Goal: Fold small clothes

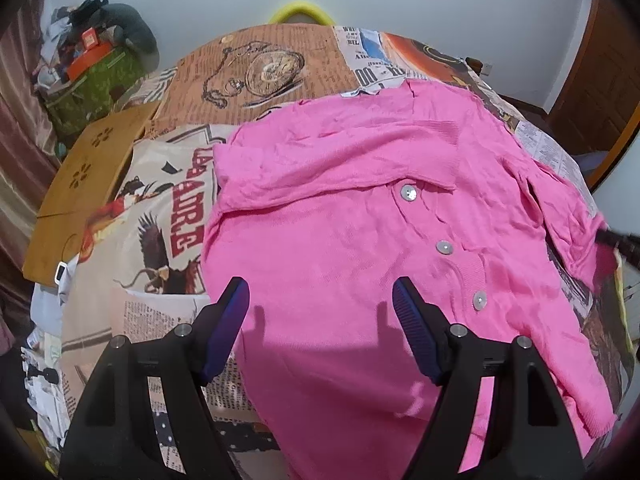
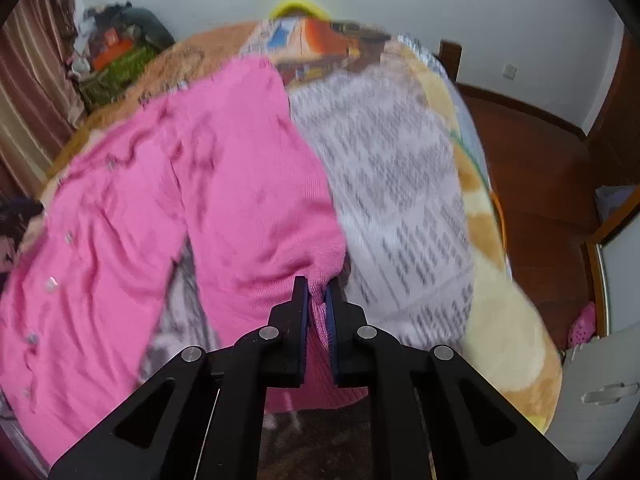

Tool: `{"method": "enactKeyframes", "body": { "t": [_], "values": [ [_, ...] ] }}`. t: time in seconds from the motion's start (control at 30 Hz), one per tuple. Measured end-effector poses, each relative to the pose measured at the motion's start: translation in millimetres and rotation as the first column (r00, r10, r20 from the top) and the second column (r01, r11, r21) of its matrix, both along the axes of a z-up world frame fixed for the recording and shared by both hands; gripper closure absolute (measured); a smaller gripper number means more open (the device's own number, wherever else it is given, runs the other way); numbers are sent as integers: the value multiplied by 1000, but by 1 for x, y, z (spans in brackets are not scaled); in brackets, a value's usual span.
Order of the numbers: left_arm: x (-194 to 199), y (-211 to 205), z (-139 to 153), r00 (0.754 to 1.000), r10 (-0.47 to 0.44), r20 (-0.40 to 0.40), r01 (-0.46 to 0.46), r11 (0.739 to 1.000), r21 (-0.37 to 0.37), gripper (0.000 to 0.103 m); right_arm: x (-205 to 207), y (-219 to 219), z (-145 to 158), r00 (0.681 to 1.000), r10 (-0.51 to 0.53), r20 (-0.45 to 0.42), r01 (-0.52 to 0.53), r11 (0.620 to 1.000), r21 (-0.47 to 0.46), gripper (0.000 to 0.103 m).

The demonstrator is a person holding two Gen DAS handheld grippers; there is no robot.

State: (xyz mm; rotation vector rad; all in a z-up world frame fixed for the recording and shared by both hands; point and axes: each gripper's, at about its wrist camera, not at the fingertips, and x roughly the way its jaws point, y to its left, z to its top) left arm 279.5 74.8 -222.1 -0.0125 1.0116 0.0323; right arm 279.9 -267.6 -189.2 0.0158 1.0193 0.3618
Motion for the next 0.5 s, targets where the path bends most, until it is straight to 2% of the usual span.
{"method": "enactKeyframes", "body": {
  "t": [0.1, 0.33, 0.5],
  "values": [
    [1, 5, 2, 1000, 1, 12, -1, 1000, -10, 30, 8, 8, 23, 999, 6, 44, -8, 999, 38, 96],
    [11, 23, 2, 999, 28, 22, -27, 998, -49, 30, 34, 55, 82, 982, 79, 171, -99, 989, 113, 96],
    [18, 33, 0, 999, 34, 27, -32, 997, -69, 30, 59, 109, 102, 960, 184, 209, -213, 969, 125, 96]
  ]
}}
